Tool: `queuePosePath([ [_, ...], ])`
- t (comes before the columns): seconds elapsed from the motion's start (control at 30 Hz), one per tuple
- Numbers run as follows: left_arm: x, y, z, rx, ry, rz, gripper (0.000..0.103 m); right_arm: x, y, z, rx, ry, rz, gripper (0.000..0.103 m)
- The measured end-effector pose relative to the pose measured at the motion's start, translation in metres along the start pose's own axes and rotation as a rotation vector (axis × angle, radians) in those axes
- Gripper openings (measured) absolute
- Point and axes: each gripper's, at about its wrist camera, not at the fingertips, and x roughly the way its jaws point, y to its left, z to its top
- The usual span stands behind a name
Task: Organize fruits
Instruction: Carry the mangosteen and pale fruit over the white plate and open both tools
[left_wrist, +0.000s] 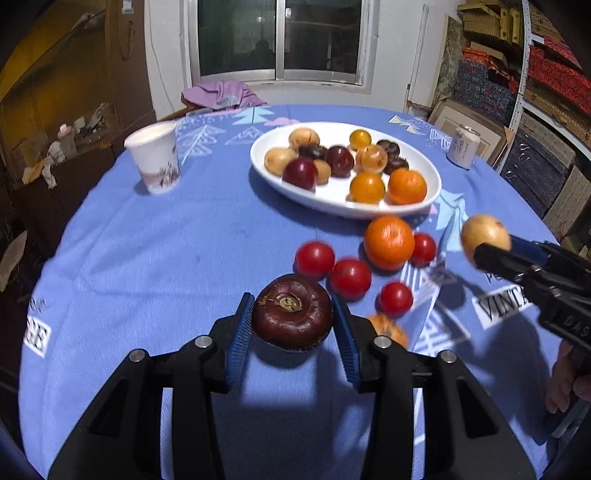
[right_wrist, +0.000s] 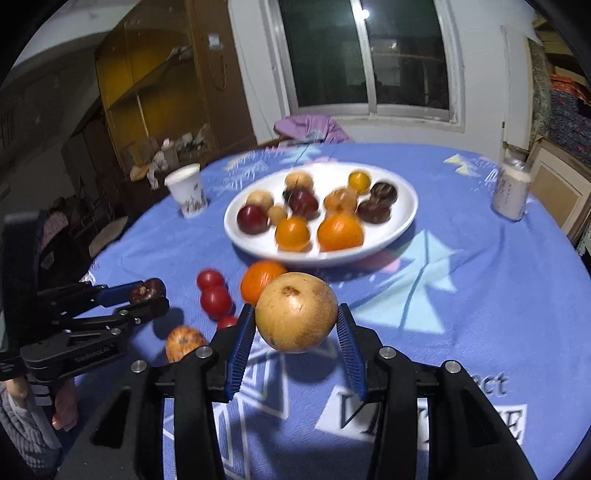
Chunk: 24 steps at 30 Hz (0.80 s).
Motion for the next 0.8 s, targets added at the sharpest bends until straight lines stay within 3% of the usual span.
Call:
queuePosePath([
  [0.2, -0.004, -0.017, 0.073, 0.029, -0.084, 0.005, 0.042, -0.024, -0.031, 0.069, 0.048, -0.124, -0.06, 0.046],
  [0.37, 0.019, -0.034, 0.113, 0.01, -0.108, -0.034, 0.042, -0.001, -0.054, 0.126, 0.14, -0.16, -0.031, 0.046],
  [0.6, 0.088, -0.043, 0.167, -0.023, -0.056, -0.037, 0.042, 0.077, -0.063, 0.16, 0.154, -0.082, -0.045, 0.046],
  [0.8, 0.151, -0.045, 0.193, -0.038, 0.033, -0.038, 0.042, 0.135, -0.087, 0.147, 0.175, 0.04, -0.096, 0.046],
])
